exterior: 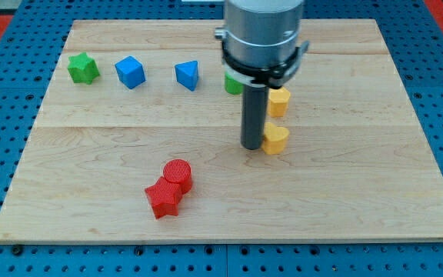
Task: Separate red star from red circle
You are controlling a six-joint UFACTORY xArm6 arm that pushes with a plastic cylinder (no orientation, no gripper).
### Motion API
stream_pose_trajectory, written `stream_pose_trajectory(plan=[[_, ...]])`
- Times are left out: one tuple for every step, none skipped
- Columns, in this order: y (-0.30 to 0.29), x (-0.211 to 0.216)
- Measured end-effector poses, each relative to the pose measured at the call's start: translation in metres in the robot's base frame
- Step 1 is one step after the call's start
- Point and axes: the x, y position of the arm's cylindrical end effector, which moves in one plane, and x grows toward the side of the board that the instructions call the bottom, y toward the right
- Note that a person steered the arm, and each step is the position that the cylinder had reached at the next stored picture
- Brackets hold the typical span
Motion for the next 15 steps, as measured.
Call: stream_pose_trajectory(plan=[[0.024, 0.000], [-0.023, 0.001], [-0.140, -0.004], [-0.208, 0.040], [-0.202, 0.086], [-0.153, 0.104], [-0.096, 0.107], [-0.127, 0.105], [-0.156, 0.081], [-0.098, 0.064], [-0.061, 0.072], [-0.043, 0.085], [-0.023, 0.086], [-0.014, 0.091], [-0.007, 0.085]])
